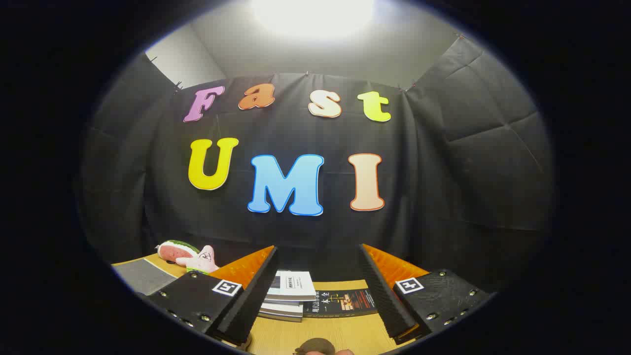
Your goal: Open the storage box then place both shoes into the box .Put the left shoe in first, then the right shoe, with the right side of both shoes facing outward in a uniform manner.
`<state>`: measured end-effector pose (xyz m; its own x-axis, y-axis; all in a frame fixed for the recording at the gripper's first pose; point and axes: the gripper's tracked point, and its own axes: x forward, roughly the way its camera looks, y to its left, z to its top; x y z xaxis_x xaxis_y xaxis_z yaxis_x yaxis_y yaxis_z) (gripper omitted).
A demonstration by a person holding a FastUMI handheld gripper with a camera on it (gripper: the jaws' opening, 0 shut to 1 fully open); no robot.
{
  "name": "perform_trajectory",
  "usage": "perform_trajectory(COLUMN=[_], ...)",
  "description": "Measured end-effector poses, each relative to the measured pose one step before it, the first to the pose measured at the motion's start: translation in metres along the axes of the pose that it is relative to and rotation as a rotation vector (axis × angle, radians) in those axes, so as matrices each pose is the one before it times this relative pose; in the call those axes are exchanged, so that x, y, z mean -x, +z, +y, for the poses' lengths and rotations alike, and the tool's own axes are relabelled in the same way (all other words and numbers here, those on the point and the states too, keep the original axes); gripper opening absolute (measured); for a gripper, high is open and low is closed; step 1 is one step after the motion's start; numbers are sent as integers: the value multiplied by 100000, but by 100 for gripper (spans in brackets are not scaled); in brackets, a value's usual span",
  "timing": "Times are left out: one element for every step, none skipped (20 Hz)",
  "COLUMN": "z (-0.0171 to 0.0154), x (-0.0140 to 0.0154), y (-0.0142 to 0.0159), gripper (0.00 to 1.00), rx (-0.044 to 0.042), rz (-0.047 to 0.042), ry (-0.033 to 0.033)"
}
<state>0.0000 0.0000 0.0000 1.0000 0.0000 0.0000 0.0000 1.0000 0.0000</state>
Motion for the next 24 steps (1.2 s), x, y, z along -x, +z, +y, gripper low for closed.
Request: perform_trajectory(z=[-22, -11, -44, -117, -166, -182, -69, -33, -17, 165, -12, 37, -16, -33, -54, 128, 162, 202, 321, 441, 649, 734, 947, 385], x=[-35, 81, 128, 99, 125, 13, 11, -46, -97, -138, -65, 50, -11, -45, -50, -91, -105, -53, -9, -52, -51, -35, -153, -186], y=[76, -3, 147, -13, 36, -123, 8, 85, -7, -113, -60, 41, 2, -84, -119, -112, -215, -480, -299, -460, -390, -692, -577, -741], gripper=[98, 98, 98, 98, 98, 98, 98, 98, 98, 98, 98, 98, 98, 98, 98, 98, 98, 98, 98, 98, 98, 98, 98, 98], rx=[-238, -671, -649, -403, 60, -36, -293, -270, -299, -277, -264, -215, -11, 14, 2, -47, -301, -620, -927, -1157, -1102, -1385, -1660, -1107], rz=[-8, 88, -223, -139, 122, 113, 43, -109, -25, 342, 110, -35, 107, 210, 233, 129, 684, 935, 816, 1112, 1316, 1759, 2006, 2129], ry=[14, -101, -339, -463, -580, -551, -370, -425, -48, 103, 45, 239, 79, 132, 144, 289, 353, 645, 848, 1202, 1668, 2637, 2759, 1592])
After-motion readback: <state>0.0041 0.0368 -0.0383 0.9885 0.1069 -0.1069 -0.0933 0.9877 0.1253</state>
